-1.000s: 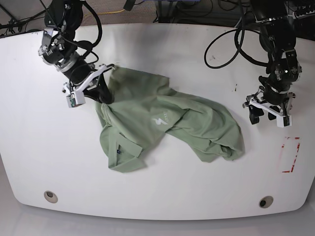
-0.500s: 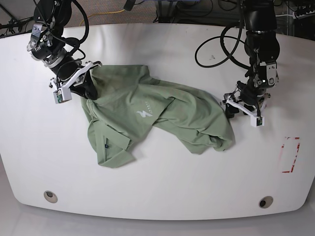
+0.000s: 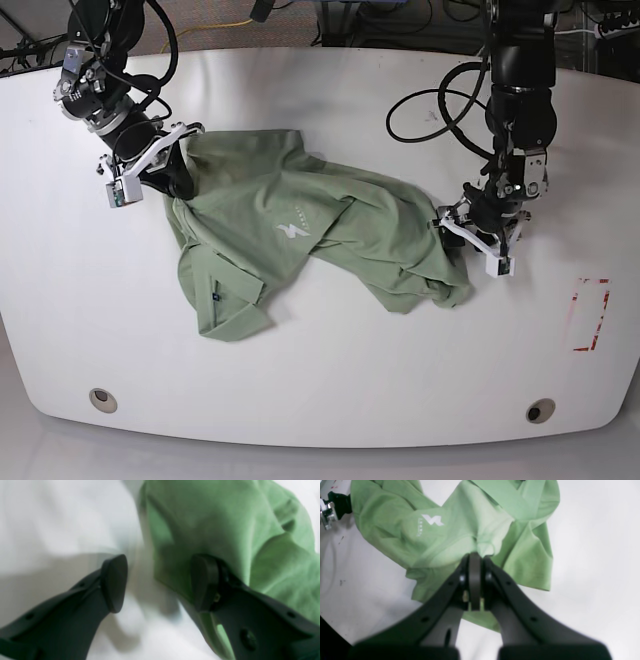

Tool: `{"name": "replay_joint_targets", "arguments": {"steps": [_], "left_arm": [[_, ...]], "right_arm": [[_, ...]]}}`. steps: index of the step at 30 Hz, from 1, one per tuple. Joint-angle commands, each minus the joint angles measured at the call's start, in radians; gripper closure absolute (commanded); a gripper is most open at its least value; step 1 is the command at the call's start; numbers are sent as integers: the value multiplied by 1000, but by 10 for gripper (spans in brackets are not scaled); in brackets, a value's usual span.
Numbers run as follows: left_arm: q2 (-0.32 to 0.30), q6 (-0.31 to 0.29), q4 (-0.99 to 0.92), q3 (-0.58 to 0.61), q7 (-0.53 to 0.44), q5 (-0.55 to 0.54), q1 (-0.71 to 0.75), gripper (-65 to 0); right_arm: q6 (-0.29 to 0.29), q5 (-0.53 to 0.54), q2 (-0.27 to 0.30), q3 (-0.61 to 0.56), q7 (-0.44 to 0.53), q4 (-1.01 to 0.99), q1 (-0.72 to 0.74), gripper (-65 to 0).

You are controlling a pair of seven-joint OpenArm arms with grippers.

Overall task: Fold the T-shirt properly
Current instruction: 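Lower the left gripper and grasp the shirt's opposite edge, then lift the shirt with both grippers and stretch it between them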

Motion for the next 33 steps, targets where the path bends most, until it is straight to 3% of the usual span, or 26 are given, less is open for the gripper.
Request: {"name": "replay_joint_targets", "arguments": {"steps": [1, 3, 5, 7, 8, 13, 21, 33], "left_arm": [[-5, -4, -10, 21, 4, -9, -18, -325], [-5, -4, -23, 29, 4, -7, -20, -237], [-5, -4, -63, 30, 4, -7, -24, -103], [-5, -7, -94, 30, 2, -7, -27, -14], [-6, -20, -100, 30, 2, -7, -32, 0], [-11, -109, -86, 23, 2, 5, -29, 0], [-40, -114, 276, -3, 21, 99, 78, 0], [-86, -116, 584, 3, 58, 191, 77, 0]], "right_arm": [[5, 18, 8, 4, 31, 20, 4, 0], [5, 18, 8, 4, 31, 20, 1, 0], [5, 18, 8, 4, 31, 18, 6, 0], [5, 18, 7, 4, 31, 18, 7, 0], [5, 18, 7, 4, 31, 18, 10, 0], [5, 27, 2, 34, 31, 18, 9, 0], [5, 61, -10, 125, 31, 38, 13, 0], [5, 93, 107, 131, 31, 30, 150, 0]]}}
